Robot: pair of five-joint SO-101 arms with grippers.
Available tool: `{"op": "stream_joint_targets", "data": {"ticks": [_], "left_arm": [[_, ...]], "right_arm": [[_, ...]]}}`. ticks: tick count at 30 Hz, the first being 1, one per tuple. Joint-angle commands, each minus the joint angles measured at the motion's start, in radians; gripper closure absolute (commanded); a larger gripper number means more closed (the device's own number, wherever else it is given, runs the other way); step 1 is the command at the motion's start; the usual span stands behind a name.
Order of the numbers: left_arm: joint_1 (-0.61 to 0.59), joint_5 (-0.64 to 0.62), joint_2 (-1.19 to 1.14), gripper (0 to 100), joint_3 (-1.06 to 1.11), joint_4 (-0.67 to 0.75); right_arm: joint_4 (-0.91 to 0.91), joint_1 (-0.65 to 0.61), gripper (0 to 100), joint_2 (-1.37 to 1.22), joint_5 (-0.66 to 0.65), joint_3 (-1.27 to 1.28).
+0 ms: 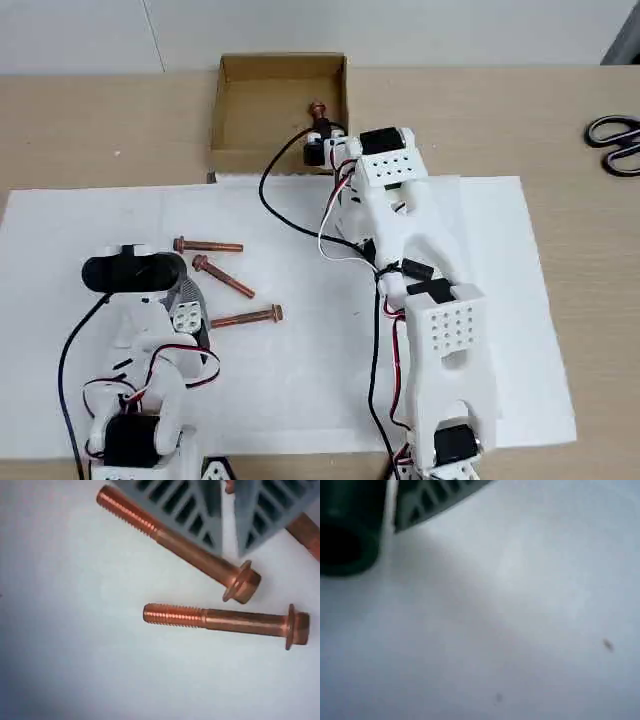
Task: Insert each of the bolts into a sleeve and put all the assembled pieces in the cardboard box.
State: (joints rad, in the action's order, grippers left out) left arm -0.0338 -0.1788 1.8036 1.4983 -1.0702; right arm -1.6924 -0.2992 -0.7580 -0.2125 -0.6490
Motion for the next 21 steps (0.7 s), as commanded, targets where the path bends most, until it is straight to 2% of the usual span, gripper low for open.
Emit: {"op": "stream_joint_targets", "data": {"ticks": [1, 13, 17, 21], "left_arm": [[0.000, 0.003, 0.012, 99, -0.004, 0.026], [0.000, 0.000, 0.012, 99, -0.002, 0.025], [0.002, -0.002, 0.012, 99, -0.002, 0.023], [0.002, -0.002, 0.012, 99, -0.002, 0.021]], "right_arm": [[0.015, 0.001, 87.6, -0.015, 0.005, 0.000], [0.048, -0.002, 88.6, -0.059, 0.000, 0.000], [0.048, 0.001, 99.4, -0.051, 0.000, -0.003], [0.039, 0.001, 98.8, -0.044, 0.000, -0.005]]}}
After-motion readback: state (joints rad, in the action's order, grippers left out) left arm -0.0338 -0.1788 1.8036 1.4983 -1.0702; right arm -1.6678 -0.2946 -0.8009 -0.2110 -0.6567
